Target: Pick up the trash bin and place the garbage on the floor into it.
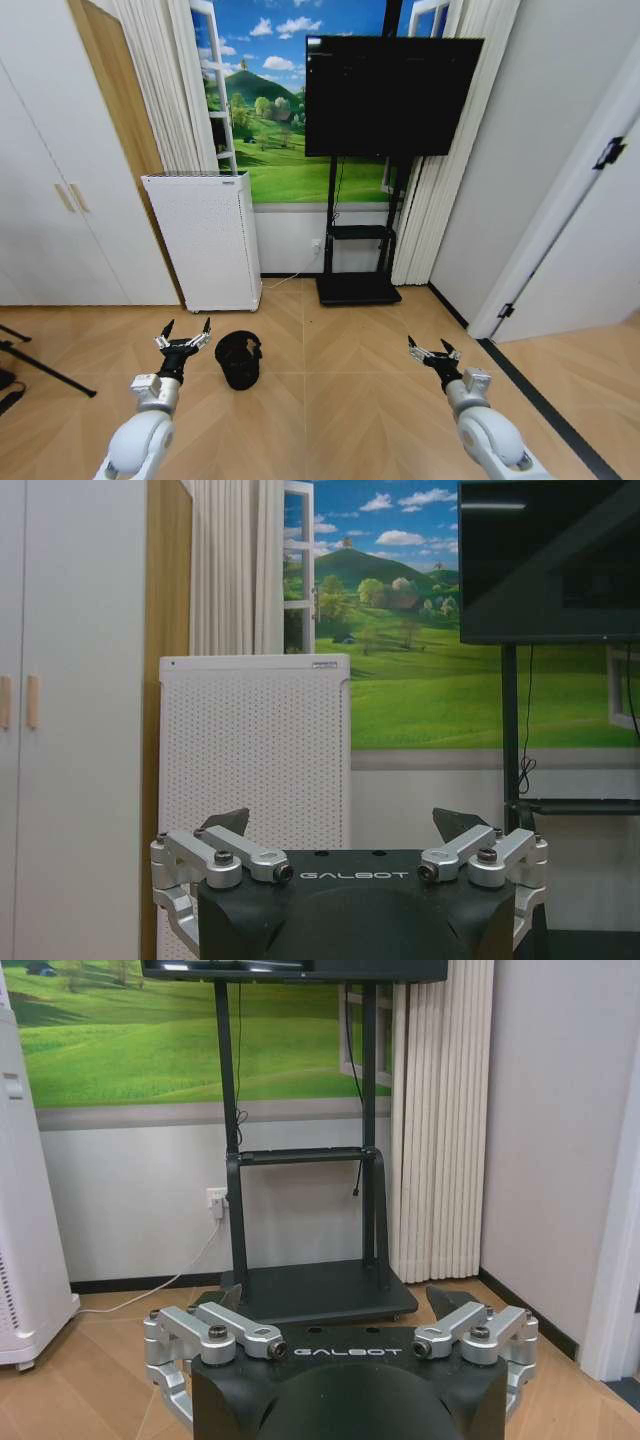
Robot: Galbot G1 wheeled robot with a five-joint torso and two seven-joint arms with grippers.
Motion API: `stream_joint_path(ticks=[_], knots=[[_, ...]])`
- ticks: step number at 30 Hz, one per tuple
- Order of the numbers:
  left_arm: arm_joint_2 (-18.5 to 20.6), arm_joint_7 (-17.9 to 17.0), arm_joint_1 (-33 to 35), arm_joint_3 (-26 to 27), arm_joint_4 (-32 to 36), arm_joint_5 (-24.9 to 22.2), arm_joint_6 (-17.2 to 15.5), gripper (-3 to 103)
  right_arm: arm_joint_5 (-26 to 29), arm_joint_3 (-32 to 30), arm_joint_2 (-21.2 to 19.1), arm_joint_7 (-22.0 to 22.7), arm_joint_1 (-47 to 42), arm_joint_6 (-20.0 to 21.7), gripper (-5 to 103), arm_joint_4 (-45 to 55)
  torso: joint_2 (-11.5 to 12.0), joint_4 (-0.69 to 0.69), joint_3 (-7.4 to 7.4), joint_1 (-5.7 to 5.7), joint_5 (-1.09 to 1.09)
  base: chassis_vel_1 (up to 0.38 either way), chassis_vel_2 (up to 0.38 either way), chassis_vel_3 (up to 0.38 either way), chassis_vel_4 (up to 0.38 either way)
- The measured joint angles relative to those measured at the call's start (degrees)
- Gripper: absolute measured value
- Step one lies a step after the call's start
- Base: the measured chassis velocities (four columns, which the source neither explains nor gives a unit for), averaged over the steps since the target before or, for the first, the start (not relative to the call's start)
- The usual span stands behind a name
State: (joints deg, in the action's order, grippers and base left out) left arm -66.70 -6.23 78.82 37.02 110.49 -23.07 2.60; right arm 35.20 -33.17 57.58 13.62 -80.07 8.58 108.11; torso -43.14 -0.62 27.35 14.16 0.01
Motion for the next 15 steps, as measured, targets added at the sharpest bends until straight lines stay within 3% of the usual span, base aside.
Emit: stream_joint_path(ticks=[9, 15], knots=[[0.0, 0.0, 0.0, 0.0, 0.0, 0.0, 0.0, 100, 0.0, 0.0, 0.0, 0.0, 0.0, 0.0, 100, 0.0, 0.0, -0.02, -0.03, -0.01, 0.04, 0.348, -0.348, -0.345, 0.343], [0.0, 0.0, 0.0, 0.0, 0.0, 0.0, 0.0, 100, 0.0, 0.0, 0.0, 0.0, 0.0, 0.0, 100, 0.0, 0.1, 0.0, -0.05, -0.05, -0.06, 0.334, -0.33, -0.334, 0.317]])
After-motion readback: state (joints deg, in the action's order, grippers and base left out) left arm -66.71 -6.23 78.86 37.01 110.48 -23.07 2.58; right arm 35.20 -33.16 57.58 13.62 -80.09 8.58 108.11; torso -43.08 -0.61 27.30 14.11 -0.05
